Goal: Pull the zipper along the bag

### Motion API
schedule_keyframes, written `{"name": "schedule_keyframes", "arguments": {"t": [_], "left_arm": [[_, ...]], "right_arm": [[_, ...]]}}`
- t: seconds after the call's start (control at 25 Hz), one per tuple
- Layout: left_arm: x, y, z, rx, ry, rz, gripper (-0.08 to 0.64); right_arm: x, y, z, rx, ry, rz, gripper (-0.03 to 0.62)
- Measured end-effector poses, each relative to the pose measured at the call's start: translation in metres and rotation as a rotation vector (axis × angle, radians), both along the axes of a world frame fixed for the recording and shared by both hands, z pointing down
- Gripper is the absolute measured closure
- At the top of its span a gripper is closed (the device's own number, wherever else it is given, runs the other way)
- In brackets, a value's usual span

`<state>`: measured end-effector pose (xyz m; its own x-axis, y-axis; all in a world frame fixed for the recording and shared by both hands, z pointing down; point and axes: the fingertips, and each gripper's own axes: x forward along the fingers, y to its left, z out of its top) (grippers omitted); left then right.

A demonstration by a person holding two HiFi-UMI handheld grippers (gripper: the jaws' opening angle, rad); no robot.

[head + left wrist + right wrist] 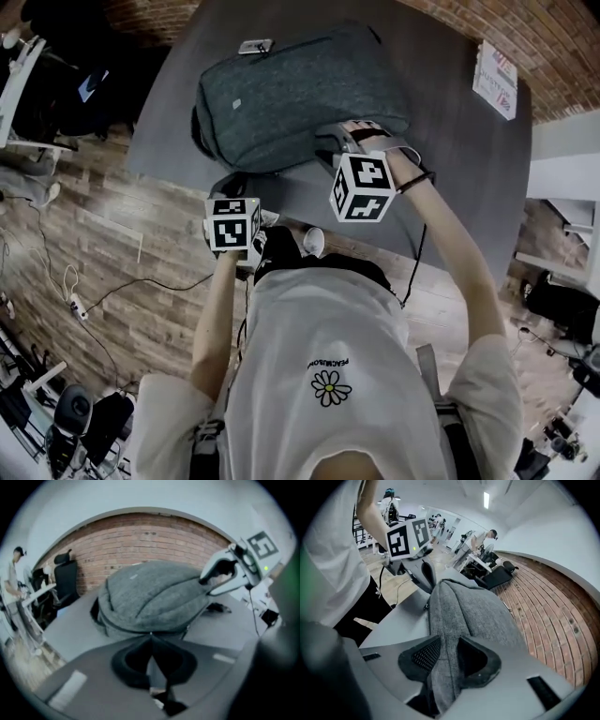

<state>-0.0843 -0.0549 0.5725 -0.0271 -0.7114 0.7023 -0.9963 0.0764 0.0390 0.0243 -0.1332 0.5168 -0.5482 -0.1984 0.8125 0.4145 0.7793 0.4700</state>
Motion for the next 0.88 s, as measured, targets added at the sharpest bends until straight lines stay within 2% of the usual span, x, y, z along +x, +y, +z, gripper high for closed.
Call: {"name": "schedule_keyframes", "arguments": {"t": [0.04, 0.12, 0.28, 0.4, 0.52, 0.88], "left_arm": [[-0.009, 0.000, 0.000, -0.011, -0.042, -0.002, 0.549], [-0.014, 0.003, 0.003, -0.026, -0.070, 0.009, 0.549], [0.015, 0.008, 0.014, -0.041, -0.062, 0.090, 0.548], [0.034, -0.002, 0.016, -0.033, -0.050, 0.109, 0.548], [0.035, -0.007, 0.017, -0.045, -0.076, 0.129, 0.548], [0.031, -0.005, 0.014, 0.002, -0.024, 0.110, 0.545]], "right_arm": [[-0.008, 0.005, 0.002, -0.007, 0.001, -0.016, 0.466], [-0.018, 0.011, 0.008, -0.015, 0.013, -0.039, 0.476], [-0.026, 0.016, 0.014, -0.081, -0.002, -0.027, 0.501], [-0.030, 0.017, 0.017, -0.081, 0.000, -0.034, 0.515], [-0.032, 0.018, 0.018, -0.088, 0.003, -0.039, 0.523], [-0.035, 0.020, 0.017, -0.087, -0.022, -0.022, 0.528]]}}
